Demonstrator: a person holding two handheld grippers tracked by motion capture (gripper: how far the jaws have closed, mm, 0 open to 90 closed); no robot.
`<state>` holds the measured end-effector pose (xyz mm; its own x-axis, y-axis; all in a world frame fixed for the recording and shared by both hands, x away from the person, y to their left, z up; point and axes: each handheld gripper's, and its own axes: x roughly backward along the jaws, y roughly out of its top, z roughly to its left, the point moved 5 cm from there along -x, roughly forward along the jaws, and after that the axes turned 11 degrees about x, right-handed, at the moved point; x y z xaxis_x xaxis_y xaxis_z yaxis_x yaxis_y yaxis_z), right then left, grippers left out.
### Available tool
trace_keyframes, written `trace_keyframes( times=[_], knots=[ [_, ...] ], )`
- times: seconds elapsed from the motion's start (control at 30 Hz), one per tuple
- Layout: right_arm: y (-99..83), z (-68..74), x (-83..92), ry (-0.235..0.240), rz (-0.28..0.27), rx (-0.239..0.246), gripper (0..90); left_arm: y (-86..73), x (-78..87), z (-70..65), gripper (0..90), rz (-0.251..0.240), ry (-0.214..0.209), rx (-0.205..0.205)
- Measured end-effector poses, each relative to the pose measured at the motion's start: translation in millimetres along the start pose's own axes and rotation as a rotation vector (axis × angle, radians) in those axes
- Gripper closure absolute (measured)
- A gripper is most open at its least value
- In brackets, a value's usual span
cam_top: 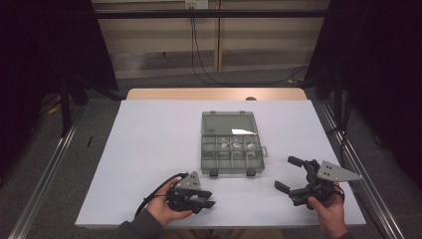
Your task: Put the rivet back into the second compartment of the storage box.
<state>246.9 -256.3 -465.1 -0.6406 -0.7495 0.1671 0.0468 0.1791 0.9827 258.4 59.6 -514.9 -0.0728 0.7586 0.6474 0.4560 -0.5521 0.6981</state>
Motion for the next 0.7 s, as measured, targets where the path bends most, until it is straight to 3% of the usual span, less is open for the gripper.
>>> trace_keyframes(
  times=[0.23, 0.7],
  knots=[
    [0.1, 0.4, -0.5, 0.003, 0.001, 0.002, 1.2, 0.6, -0.6, 2.5, 82.4, 0.001, 0.013, 0.033],
    [0.2, -0.1, -0.3, 0.001, -0.001, 0.003, 1.1, 3.5, -1.3, 4.1, 88.4, 0.000, 0.023, 0.080]
  ],
)
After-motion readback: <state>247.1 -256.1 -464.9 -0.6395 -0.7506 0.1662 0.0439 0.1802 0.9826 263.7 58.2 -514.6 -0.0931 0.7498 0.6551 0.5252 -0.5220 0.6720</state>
